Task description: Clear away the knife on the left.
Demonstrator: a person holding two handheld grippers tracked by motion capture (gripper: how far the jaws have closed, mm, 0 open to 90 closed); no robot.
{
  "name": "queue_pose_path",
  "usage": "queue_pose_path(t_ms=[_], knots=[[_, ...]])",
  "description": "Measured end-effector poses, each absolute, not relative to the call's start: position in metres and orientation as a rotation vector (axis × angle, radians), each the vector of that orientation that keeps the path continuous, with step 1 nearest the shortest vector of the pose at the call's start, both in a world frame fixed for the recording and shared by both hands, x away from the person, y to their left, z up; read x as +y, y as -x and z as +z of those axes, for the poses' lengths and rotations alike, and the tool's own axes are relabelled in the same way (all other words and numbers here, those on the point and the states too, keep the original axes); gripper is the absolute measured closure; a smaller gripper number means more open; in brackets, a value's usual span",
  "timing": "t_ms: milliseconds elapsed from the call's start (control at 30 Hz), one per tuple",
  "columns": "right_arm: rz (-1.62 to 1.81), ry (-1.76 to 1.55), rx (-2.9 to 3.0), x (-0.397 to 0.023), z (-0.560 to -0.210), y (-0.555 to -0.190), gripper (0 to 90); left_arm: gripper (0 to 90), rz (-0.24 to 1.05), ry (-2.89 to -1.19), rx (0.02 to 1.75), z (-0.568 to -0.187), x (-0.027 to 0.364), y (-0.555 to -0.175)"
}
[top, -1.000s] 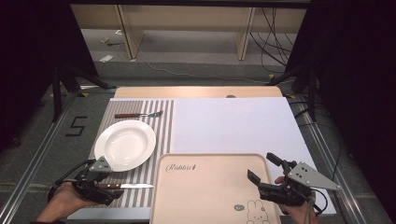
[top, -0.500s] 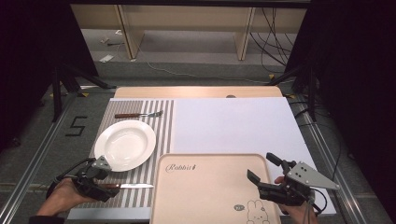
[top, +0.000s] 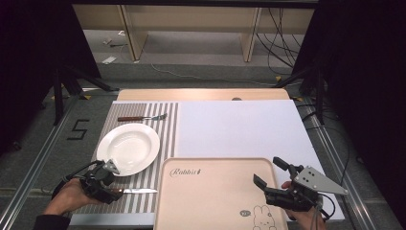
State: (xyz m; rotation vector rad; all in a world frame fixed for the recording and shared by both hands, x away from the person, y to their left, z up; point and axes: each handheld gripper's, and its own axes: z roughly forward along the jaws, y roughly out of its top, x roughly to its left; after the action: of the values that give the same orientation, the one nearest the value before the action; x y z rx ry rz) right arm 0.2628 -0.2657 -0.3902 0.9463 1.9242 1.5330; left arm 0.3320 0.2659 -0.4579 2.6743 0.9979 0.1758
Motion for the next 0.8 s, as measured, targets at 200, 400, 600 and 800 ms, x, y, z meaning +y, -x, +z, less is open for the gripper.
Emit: queue_pose_path(t_ms=[200, 400, 600, 800], knots=[[1.534, -0.944, 1.924, -0.2656, -0.3902, -0.2626, 16.1, 42.1, 0.160, -2.713, 0.989, -0.4595, 0.2634, -0.3346], [1.531, -0.948, 1.926, -0.2656, -0.3905, -0.2631, 16.2, 48.0, 0.123, -2.736, 0.981, -0.4625, 0.2639, -0.3369], [1.532, -0.944, 1.925, -0.2657, -0.3902, -0.2627, 16.3, 56.0, 0.113, -2.751, 0.939, -0.4619, 0.2623, -0.3376], [1.530, -0.941, 1.931, -0.2652, -0.3906, -0.2630, 16.3, 64.0, 0.078, -2.770, 0.931, -0.4608, 0.2613, -0.3383]])
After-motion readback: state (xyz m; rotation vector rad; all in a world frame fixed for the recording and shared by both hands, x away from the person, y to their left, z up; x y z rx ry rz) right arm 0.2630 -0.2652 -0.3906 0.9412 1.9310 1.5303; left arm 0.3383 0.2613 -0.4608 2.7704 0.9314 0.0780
